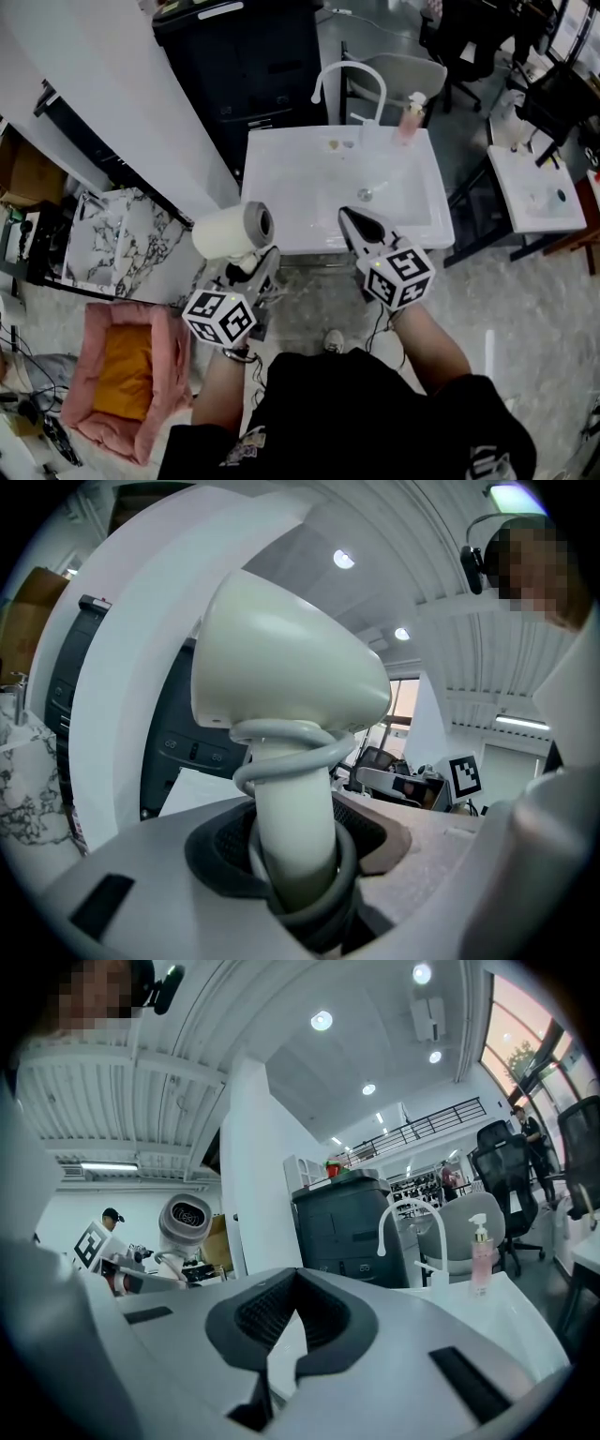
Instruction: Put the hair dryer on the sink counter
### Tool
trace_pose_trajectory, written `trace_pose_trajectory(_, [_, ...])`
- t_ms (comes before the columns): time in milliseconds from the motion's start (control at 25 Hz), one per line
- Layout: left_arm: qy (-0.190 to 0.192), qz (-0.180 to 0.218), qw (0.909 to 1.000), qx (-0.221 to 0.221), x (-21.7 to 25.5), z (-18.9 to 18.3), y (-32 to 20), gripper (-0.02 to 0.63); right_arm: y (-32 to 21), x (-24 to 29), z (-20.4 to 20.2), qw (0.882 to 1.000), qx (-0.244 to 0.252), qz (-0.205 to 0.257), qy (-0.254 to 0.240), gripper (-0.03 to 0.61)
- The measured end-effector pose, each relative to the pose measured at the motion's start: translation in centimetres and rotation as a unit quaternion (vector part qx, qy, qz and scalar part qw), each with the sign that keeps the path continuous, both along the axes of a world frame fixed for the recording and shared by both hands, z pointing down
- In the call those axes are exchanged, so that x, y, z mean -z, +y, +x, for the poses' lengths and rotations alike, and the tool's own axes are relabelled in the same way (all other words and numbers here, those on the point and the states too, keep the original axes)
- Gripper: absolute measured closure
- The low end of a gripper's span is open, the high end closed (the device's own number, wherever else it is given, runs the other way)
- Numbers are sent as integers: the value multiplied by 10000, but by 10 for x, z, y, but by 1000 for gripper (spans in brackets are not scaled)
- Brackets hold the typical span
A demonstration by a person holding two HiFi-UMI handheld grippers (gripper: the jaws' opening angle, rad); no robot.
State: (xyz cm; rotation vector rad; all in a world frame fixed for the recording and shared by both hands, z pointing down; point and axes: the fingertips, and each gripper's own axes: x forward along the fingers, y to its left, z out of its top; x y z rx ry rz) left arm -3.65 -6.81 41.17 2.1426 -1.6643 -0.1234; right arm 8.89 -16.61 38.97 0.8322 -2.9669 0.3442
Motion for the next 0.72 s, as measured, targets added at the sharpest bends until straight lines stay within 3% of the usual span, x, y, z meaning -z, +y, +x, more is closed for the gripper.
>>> trace_pose_trajectory(320, [109, -220, 9996, -122, -4, 15, -34, 420, -29, -3, 15, 9999, -110, -97, -67, 580])
trace_pose_trajectory(720, [150, -342, 9989, -285, -20, 2, -94, 420, -77, -16, 15, 9992, -358, -148, 31, 580])
